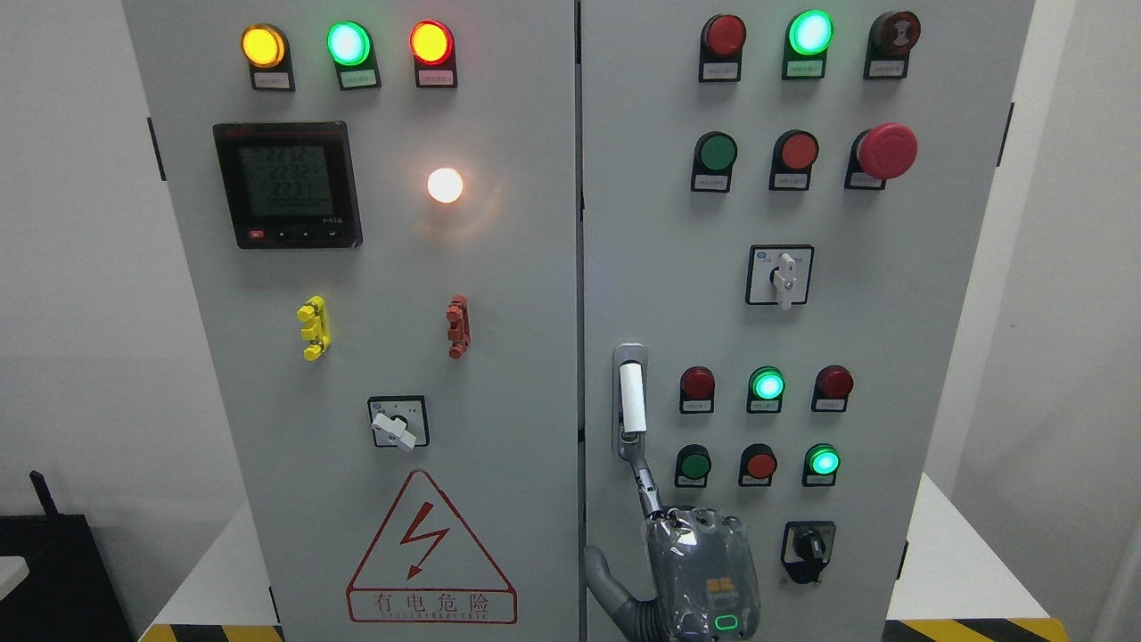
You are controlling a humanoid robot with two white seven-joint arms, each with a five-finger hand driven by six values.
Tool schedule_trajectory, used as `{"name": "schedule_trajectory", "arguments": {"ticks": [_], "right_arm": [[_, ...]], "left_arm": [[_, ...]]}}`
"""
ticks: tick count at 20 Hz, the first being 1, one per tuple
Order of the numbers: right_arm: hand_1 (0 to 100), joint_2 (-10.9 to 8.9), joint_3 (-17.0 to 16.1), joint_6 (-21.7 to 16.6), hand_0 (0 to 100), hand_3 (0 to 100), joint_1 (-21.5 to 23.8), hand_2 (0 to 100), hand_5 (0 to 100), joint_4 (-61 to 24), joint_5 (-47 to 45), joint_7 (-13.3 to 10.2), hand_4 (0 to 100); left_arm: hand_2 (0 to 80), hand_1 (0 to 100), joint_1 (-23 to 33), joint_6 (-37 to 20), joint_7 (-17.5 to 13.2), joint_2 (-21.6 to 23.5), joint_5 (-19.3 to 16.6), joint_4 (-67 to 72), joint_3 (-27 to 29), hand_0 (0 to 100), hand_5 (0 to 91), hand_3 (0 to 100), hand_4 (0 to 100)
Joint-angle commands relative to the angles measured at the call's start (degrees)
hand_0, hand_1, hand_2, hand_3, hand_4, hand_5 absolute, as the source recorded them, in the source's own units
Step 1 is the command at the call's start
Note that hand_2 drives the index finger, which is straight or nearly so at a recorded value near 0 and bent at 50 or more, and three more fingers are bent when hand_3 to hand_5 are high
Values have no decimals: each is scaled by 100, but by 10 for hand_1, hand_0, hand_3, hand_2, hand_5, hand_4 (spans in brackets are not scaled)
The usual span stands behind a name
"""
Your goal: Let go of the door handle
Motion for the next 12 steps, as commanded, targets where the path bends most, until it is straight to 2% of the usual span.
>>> {"name": "schedule_trajectory", "arguments": {"ticks": [1,3,6,9,10,12], "right_arm": [[354,4,3,-11,310,1000,13,63,1000,-82,-9,-98,1000],[354,4,-6,-11,317,1000,22,85,998,-90,-9,-141,1000],[369,4,-15,-11,368,1000,39,169,991,-99,-9,-229,1000],[379,-5,-58,-99,435,1000,92,414,977,-152,-18,-300,996],[382,-5,-76,-143,461,1000,118,505,974,-161,-18,-309,943],[376,-5,-146,-266,501,1000,188,613,966,-231,-18,-361,920]], "left_arm": [[0,389,0,-3,-4,-2,0,114,-79,120,0,0,0],[0,389,0,-3,-4,-2,0,114,-79,120,0,0,0],[0,389,0,-3,-4,-2,0,114,-79,120,0,0,0],[0,389,0,-3,-4,-2,0,114,-88,120,0,0,0],[0,389,0,-3,-4,-2,0,114,-79,120,0,0,0],[0,389,0,-3,-4,7,0,114,-79,120,0,0,0]]}}
